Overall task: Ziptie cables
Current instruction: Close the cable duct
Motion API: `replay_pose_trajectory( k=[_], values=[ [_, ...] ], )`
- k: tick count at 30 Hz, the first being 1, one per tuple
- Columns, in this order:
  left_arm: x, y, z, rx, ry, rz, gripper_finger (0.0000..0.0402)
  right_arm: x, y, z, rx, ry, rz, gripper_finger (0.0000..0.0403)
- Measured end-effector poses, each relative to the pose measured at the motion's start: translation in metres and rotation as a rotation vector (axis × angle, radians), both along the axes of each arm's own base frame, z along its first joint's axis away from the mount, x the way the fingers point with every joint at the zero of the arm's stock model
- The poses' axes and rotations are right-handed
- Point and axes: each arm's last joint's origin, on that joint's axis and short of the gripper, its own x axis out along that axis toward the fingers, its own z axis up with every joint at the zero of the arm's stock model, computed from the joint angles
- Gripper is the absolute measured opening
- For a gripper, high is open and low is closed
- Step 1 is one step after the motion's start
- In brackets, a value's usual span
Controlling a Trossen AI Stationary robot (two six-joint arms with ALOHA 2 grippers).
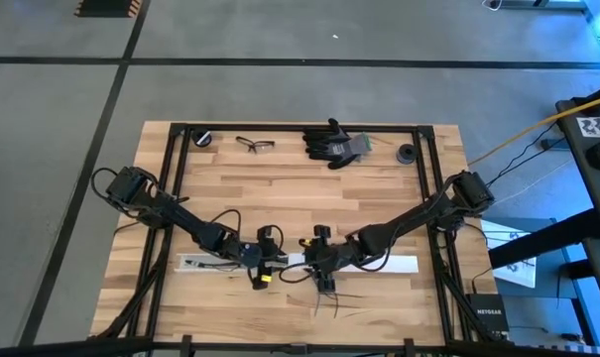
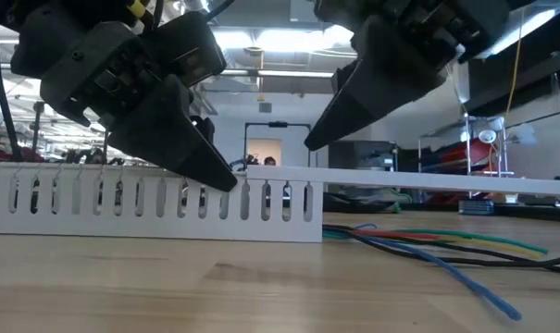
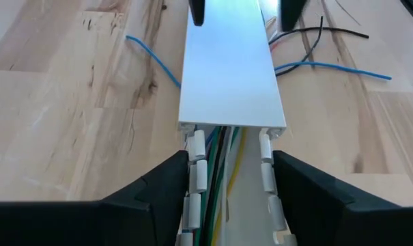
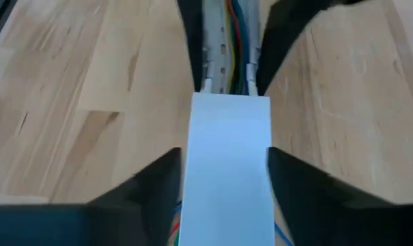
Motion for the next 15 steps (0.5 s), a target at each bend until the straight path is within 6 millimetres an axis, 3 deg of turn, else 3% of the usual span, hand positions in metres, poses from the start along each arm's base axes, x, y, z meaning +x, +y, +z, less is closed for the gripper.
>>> replay_pose_trajectory(
  k=[9, 11, 15],
  values=[
    [0.000, 0.000, 0.000, 0.001, 0.002, -0.001, 0.0191, 0.009, 0.002, -0.021, 0.022, 0.014, 0.001, 0.0019],
    [0.000, 0.000, 0.000, 0.002, 0.004, -0.001, 0.0190, 0.012, 0.001, -0.024, 0.023, 0.001, 0.004, 0.0005],
    [-0.001, 0.000, 0.000, 0.002, 0.005, -0.001, 0.0189, 0.018, -0.005, -0.026, 0.054, -0.022, -0.002, 0.0015]
  ],
)
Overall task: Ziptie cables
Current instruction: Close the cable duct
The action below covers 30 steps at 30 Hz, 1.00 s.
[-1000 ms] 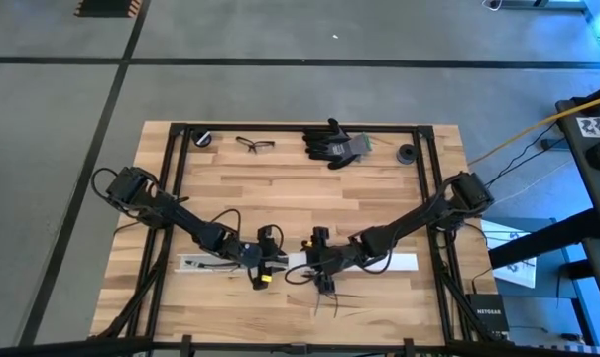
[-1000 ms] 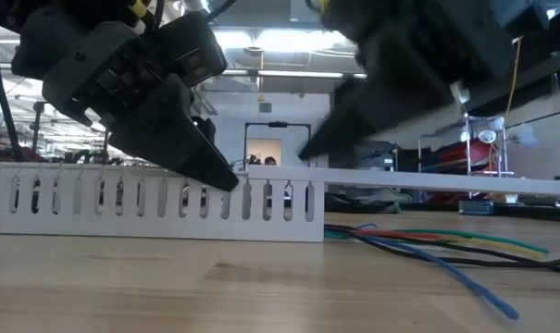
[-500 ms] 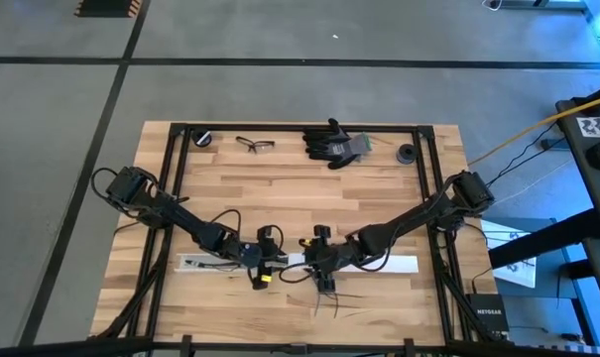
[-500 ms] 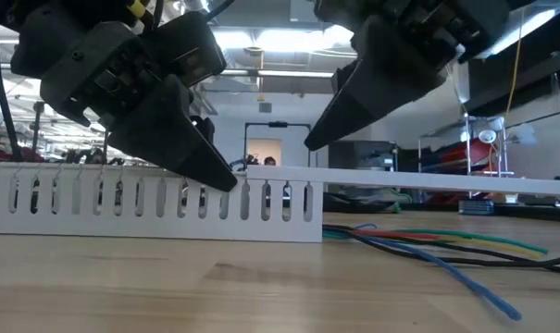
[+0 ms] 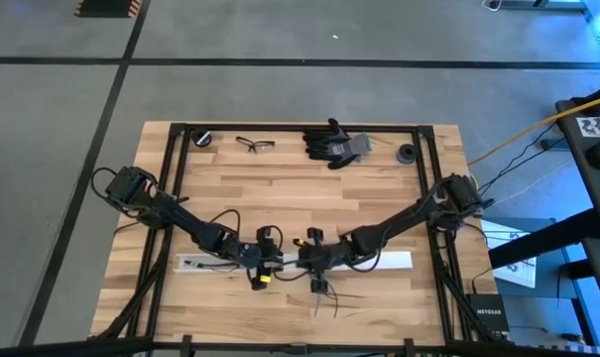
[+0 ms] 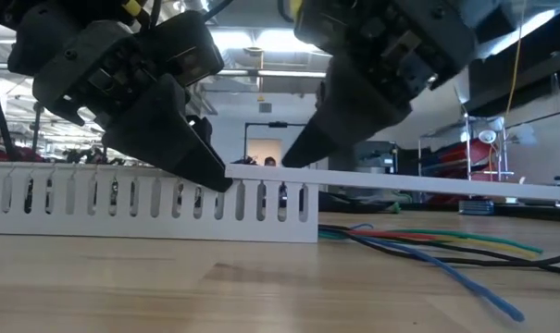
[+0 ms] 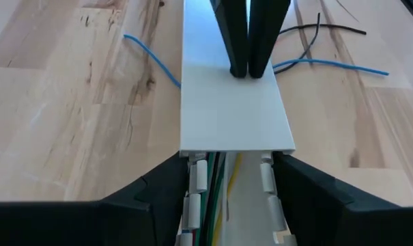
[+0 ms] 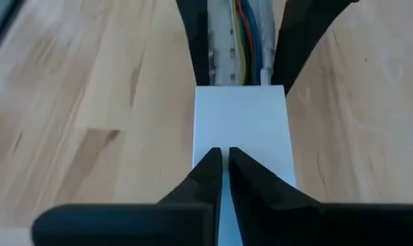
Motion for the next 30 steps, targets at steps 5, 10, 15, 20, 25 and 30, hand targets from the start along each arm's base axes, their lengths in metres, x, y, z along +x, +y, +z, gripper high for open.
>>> replay_pose_trajectory(
  k=[5, 10, 15, 20, 25, 30],
  values=[
    [0.000, 0.000, 0.000, 0.000, 0.001, 0.000, 0.0189, 0.015, -0.009, -0.005, 0.057, -0.019, 0.002, 0.0007],
    [0.000, 0.000, -0.001, 0.003, 0.005, -0.002, 0.0195, 0.032, -0.005, -0.010, 0.061, -0.025, 0.012, 0.0003],
    [-0.001, 0.000, -0.001, -0.008, 0.014, 0.000, 0.0212, 0.038, -0.003, -0.011, 0.044, -0.034, 0.023, 0.0005],
    [-0.003, 0.001, -0.001, -0.013, 0.049, -0.011, 0.0239, 0.038, -0.003, -0.011, 0.039, -0.029, 0.019, 0.0005],
    [-0.010, 0.003, 0.010, -0.014, 0.102, -0.035, 0.0262, 0.038, -0.004, -0.012, 0.036, -0.024, 0.016, 0.0005],
    [-0.018, 0.001, 0.015, -0.023, 0.152, -0.023, 0.0263, 0.038, -0.005, -0.013, 0.036, -0.023, 0.012, 0.0005]
  ],
)
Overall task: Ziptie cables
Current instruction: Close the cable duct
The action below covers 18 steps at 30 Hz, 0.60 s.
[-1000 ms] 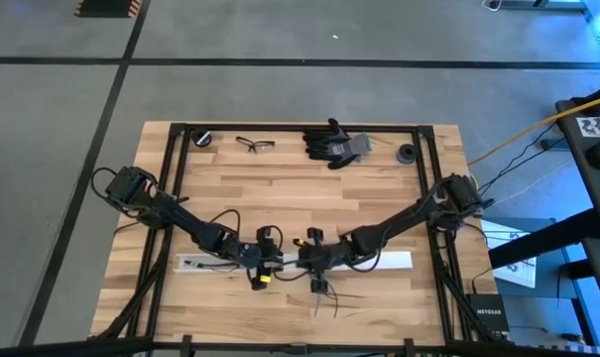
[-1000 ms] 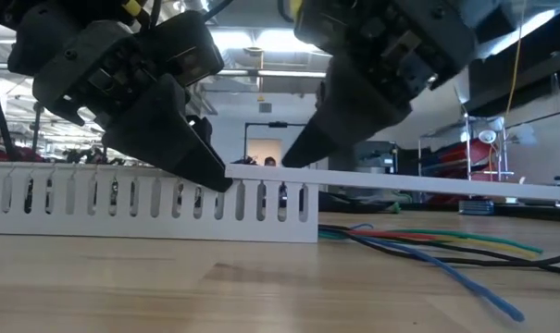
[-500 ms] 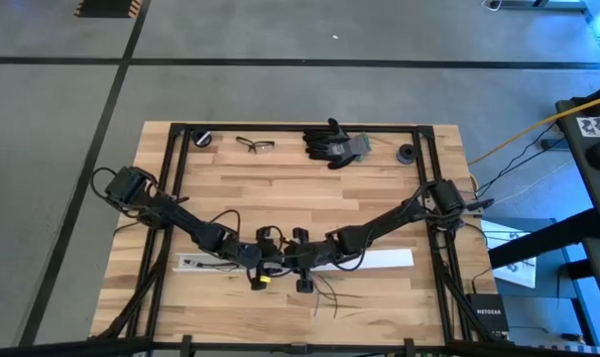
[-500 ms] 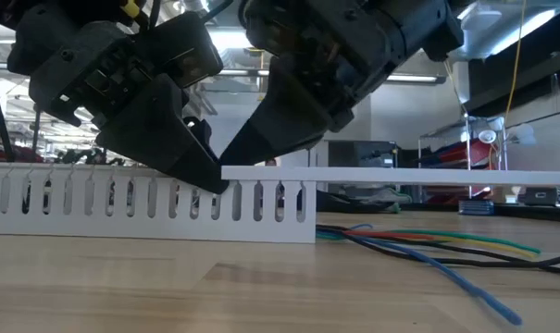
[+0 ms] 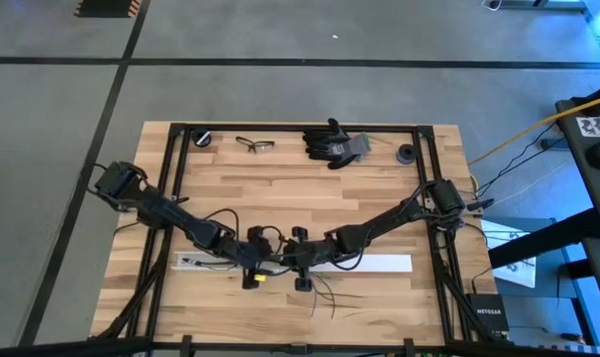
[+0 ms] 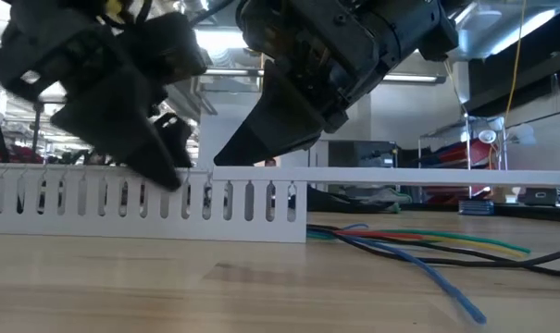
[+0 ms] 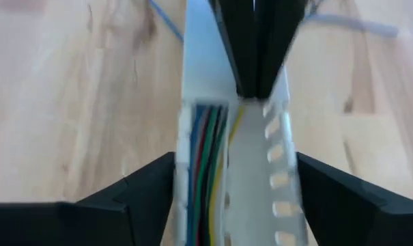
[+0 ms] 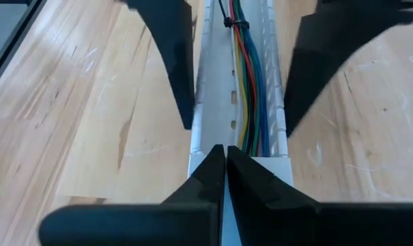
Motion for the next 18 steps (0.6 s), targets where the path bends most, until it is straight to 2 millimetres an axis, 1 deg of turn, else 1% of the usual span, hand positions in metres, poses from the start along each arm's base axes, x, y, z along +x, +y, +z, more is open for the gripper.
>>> replay_pose_trajectory(
  k=[3, 9, 15, 18],
  values=[
    [-0.0005, -0.0033, -0.0041, 0.010, 0.004, -0.004, 0.0257, 0.0000, -0.0001, -0.0001, -0.002, -0.001, -0.002, 0.0005],
    [0.0034, -0.0087, -0.0097, 0.046, -0.047, 0.006, 0.0239, -0.0007, 0.0000, -0.0004, -0.007, 0.002, -0.005, 0.0005],
    [0.0040, -0.0088, -0.0093, 0.047, -0.055, 0.006, 0.0236, 0.0004, 0.0000, 0.0004, 0.006, -0.014, -0.030, 0.0005],
    [0.0046, -0.0080, -0.0096, 0.050, -0.056, 0.009, 0.0235, 0.0035, 0.0010, -0.0030, 0.014, -0.042, -0.034, 0.0005]
  ],
)
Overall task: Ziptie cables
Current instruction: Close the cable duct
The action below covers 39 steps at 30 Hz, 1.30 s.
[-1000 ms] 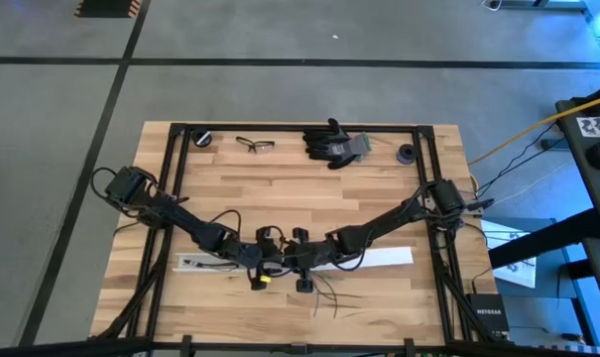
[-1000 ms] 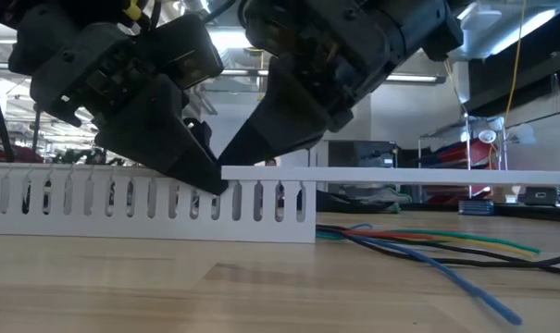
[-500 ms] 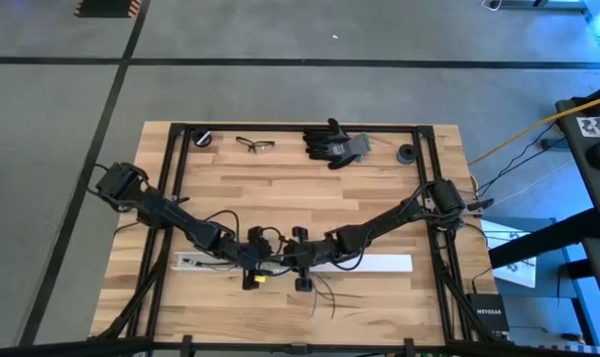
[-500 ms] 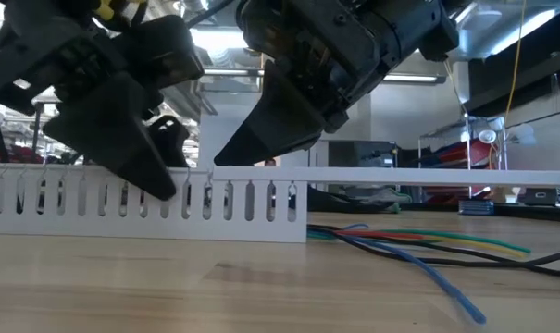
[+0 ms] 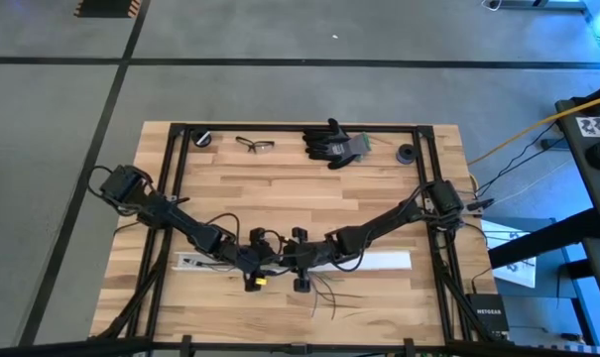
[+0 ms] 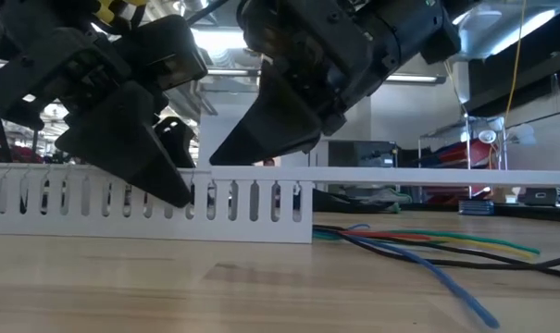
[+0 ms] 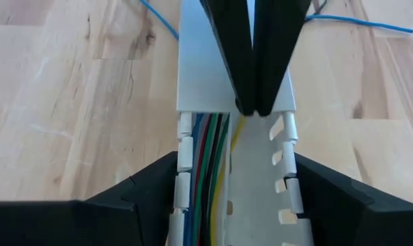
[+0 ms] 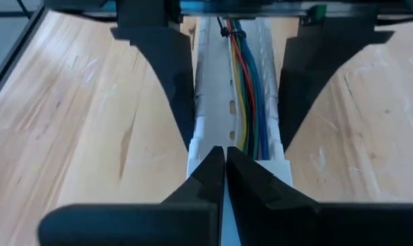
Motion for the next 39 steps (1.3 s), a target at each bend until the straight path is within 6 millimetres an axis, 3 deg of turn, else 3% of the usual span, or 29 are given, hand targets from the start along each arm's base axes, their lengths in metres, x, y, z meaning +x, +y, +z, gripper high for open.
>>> replay_pose_trajectory(
  k=[5, 15, 18, 23, 29, 33, 39],
  values=[
    [0.002, -0.001, -0.005, 0.003, -0.008, 0.001, 0.0235, 0.007, -0.001, -0.007, 0.012, -0.057, -0.013, 0.0005],
    [0.006, -0.002, -0.007, -0.008, -0.027, 0.001, 0.0235, 0.009, -0.007, -0.001, 0.010, -0.078, -0.023, 0.0005],
    [0.006, -0.001, -0.007, -0.008, -0.026, 0.000, 0.0235, 0.006, -0.008, 0.009, 0.010, -0.073, -0.027, 0.0005],
    [0.006, -0.001, -0.007, -0.007, -0.025, 0.001, 0.0235, 0.000, -0.010, 0.043, 0.017, -0.131, -0.026, 0.0005],
    [0.006, -0.001, -0.007, -0.011, -0.024, 0.005, 0.0235, -0.020, -0.016, 0.055, -0.043, 0.026, -0.019, 0.0005],
    [0.007, 0.001, -0.007, -0.023, -0.021, 0.010, 0.0235, -0.031, -0.010, 0.050, -0.077, 0.132, -0.026, 0.0005],
    [0.008, 0.002, -0.007, -0.041, -0.014, 0.001, 0.0235, -0.034, 0.000, 0.047, -0.127, 0.122, -0.041, 0.0005]
  ],
)
